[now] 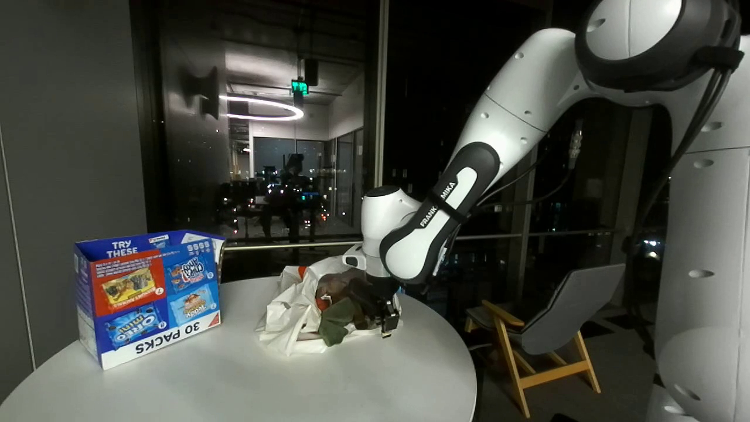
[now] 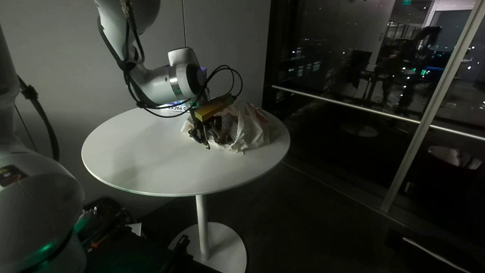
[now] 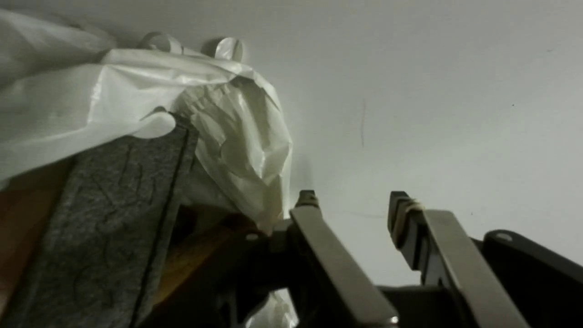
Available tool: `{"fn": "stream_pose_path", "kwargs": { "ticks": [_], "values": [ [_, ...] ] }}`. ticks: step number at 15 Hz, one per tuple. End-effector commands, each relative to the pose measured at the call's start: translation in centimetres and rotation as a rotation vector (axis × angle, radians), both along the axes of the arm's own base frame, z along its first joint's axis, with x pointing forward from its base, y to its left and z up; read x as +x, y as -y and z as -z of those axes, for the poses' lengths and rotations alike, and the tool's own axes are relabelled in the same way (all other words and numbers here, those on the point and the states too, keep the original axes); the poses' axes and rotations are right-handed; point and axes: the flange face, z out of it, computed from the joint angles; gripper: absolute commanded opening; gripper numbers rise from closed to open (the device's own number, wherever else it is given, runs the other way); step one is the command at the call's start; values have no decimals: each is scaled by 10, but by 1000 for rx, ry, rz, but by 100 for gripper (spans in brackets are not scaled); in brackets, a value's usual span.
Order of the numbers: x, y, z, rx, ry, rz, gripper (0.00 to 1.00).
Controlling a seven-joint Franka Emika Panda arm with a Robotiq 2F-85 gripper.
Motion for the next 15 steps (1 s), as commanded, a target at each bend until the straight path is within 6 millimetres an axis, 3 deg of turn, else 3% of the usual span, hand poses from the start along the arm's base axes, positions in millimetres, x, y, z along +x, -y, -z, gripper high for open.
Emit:
{"fn": "stream_pose_path", "kwargs": {
  "ticks": [1, 4, 8, 15],
  "values": [
    [10, -2, -6, -23, 21, -42, 77],
    [19, 4, -8, -144, 36, -120, 98],
    [26, 19, 2, -300, -73, -174, 100],
    [40, 21, 30, -415, -148, -236, 100]
  ]
}}
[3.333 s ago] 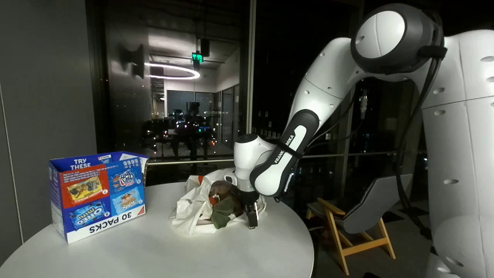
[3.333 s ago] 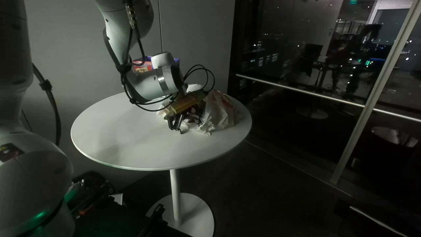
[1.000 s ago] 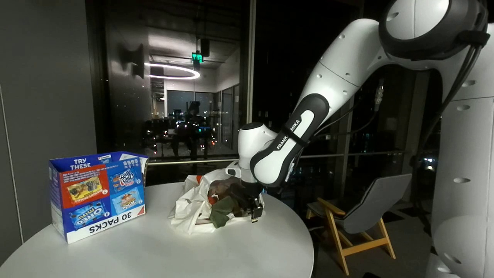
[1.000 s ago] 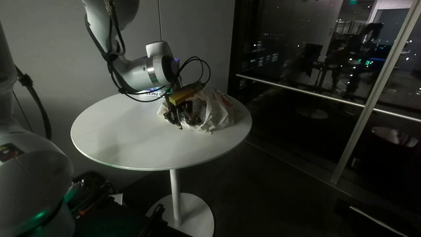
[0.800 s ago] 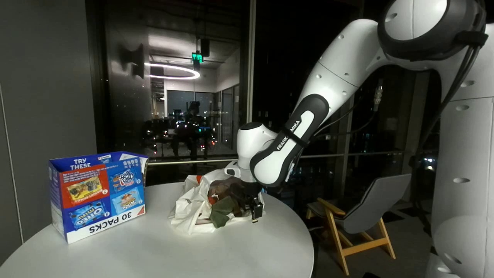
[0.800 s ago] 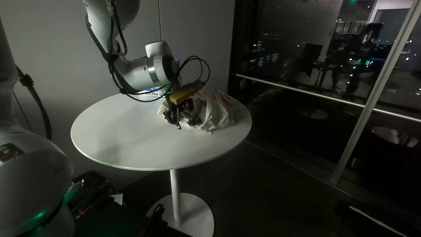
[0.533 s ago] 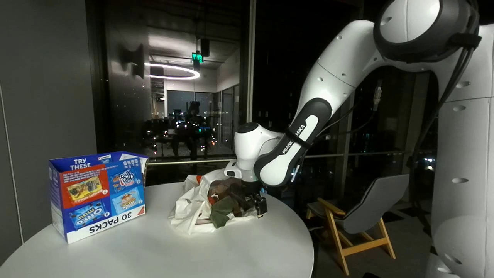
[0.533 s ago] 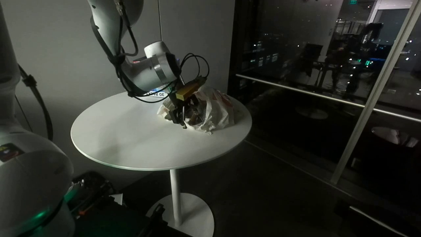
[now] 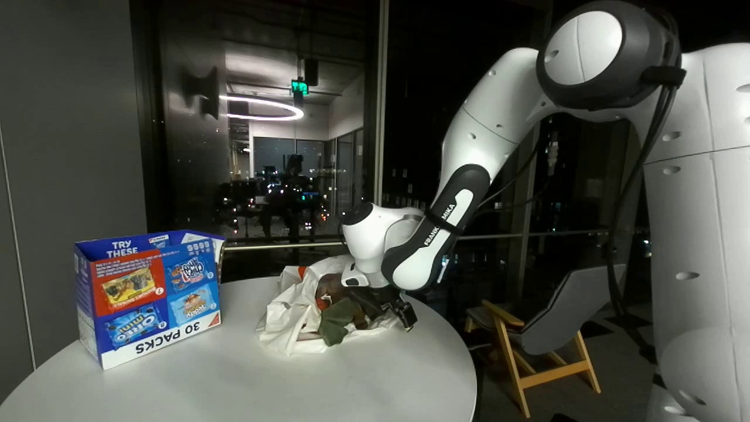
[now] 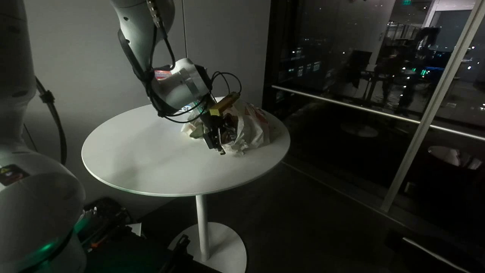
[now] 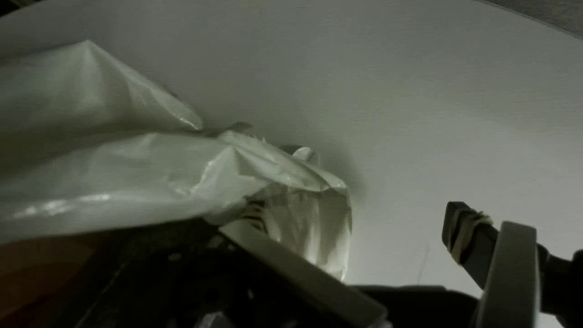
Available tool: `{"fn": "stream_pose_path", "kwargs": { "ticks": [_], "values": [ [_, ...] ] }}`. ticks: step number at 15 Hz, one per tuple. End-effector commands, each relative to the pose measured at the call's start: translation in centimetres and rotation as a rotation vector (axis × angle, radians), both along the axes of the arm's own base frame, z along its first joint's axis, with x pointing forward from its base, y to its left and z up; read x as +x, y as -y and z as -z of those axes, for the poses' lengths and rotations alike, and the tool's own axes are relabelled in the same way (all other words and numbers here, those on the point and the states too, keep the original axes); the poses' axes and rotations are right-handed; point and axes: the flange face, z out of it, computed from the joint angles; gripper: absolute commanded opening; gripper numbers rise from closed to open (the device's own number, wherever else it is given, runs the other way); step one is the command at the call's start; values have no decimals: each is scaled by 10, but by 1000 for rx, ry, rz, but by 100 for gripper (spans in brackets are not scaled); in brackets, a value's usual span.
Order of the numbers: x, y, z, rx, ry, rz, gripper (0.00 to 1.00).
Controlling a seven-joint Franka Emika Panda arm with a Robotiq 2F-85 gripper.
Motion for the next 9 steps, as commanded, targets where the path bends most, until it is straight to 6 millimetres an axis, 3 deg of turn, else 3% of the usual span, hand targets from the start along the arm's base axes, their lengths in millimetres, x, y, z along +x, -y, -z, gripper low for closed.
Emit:
{"fn": "stream_pose_path", "kwargs": {
  "ticks": [1, 8, 9],
  "values": [
    [19, 3, 8, -69, -2, -24, 100],
    [38, 14, 27, -158, 21, -61, 98],
    [39, 14, 29, -164, 26, -71, 73]
  ]
}}
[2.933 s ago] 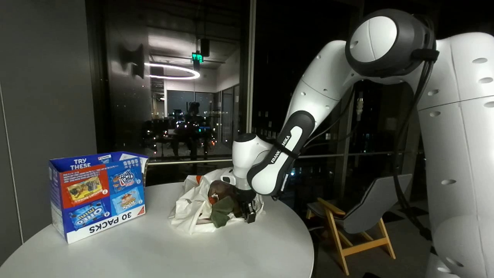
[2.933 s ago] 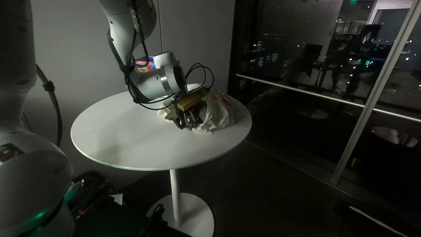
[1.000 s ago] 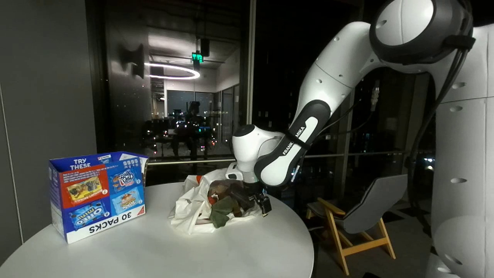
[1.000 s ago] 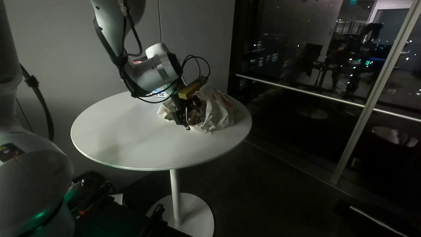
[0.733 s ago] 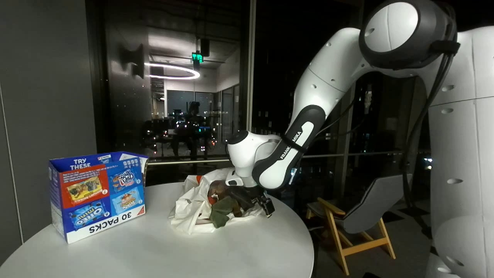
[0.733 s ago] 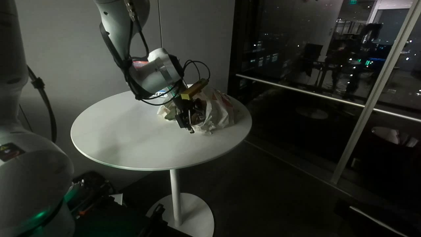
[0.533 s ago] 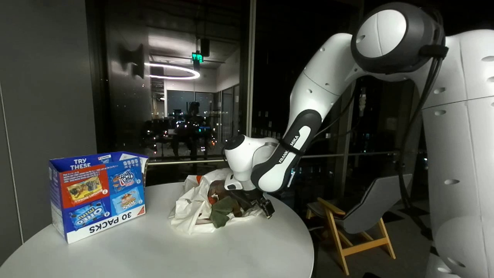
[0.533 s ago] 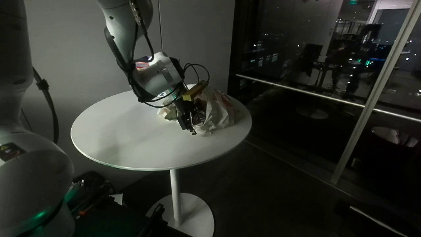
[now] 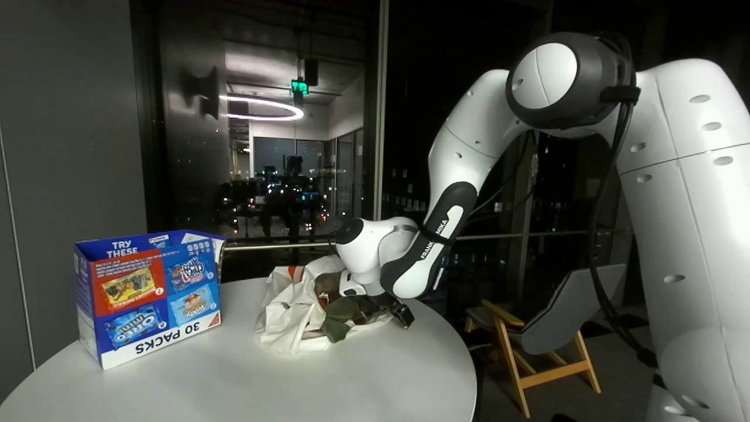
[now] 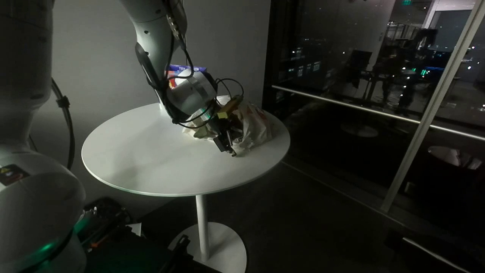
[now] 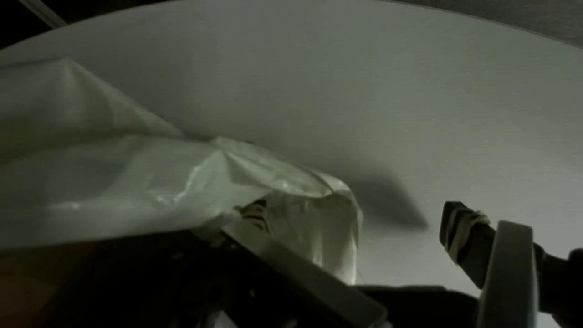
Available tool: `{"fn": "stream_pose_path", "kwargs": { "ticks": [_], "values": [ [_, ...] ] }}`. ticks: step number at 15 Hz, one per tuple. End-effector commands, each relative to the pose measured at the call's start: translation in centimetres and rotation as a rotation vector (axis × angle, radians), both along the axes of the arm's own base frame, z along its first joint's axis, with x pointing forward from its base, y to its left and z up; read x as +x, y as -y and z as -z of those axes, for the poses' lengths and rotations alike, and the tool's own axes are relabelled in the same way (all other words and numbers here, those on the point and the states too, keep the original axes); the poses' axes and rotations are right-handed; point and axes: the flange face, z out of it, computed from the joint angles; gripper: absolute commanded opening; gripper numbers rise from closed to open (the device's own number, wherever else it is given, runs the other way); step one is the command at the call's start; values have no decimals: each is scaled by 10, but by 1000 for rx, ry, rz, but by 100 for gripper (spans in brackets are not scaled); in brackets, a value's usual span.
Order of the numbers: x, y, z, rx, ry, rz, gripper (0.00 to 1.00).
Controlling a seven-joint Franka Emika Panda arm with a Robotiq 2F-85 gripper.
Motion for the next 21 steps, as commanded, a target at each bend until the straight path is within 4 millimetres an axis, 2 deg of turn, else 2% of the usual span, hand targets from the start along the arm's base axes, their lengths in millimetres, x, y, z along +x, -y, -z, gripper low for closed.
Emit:
{"fn": "stream_pose_path", "kwargs": {
  "ticks": [1, 2, 8, 10, 13, 17, 21],
  "values": [
    [14, 2, 3, -43, 32, -30, 73],
    [15, 1, 4, -49, 43, -35, 70],
    [12, -1, 4, -58, 79, -73, 21],
    [11, -3, 4, -52, 87, -79, 10],
    [10, -5, 4, -38, 90, -76, 4],
    [5, -12, -4, 10, 106, -63, 10],
    [-12, -24, -24, 82, 111, -43, 9]
  ]
}}
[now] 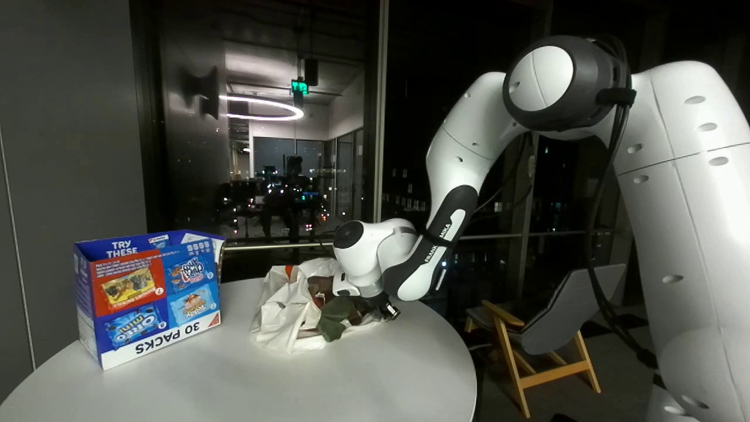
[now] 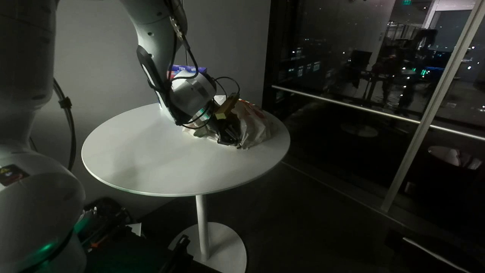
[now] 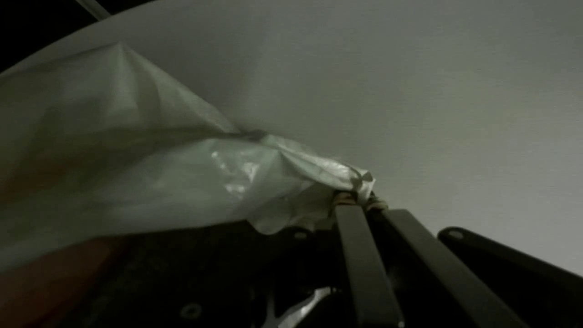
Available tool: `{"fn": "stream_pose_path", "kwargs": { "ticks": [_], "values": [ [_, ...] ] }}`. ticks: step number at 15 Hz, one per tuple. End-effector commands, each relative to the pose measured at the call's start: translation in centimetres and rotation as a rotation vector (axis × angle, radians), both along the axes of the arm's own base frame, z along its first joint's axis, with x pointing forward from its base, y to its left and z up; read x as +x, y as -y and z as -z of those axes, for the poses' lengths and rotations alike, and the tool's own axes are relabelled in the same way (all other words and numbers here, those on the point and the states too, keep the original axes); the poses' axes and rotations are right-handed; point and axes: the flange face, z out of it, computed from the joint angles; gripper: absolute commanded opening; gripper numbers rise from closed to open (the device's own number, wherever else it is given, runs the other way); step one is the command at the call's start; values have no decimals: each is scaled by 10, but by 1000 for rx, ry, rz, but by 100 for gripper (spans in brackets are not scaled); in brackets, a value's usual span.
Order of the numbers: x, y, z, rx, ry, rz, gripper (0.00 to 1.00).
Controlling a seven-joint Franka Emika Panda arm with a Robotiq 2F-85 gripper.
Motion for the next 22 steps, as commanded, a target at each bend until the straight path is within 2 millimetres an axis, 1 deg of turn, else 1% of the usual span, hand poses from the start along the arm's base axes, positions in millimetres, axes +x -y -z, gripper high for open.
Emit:
{"fn": "stream_pose_path", "kwargs": {
  "ticks": [1, 4, 6, 9, 12, 14, 16, 17, 19, 20, 21, 22],
  "values": [
    [-23, -13, -29, 100, 18, 6, 8],
    [-39, -23, -43, 231, 3, 26, 9],
    [-49, -25, -52, 327, -28, 46, 10],
    [-62, -28, -68, 441, -53, 72, 9],
    [-74, -29, -92, 582, -3, 27, 8],
    [-78, -35, -100, 662, 22, -3, 8],
    [-80, -46, -116, 741, 46, -23, 8],
    [-83, -43, -127, 779, 52, -32, 8],
    [-86, -47, -149, 870, 90, -67, 8],
    [-91, -44, -160, 911, 129, -78, 8],
    [-97, -40, -167, 948, 157, -89, 8],
    [-122, -34, -159, 965, 192, -86, 8]
  ]
}}
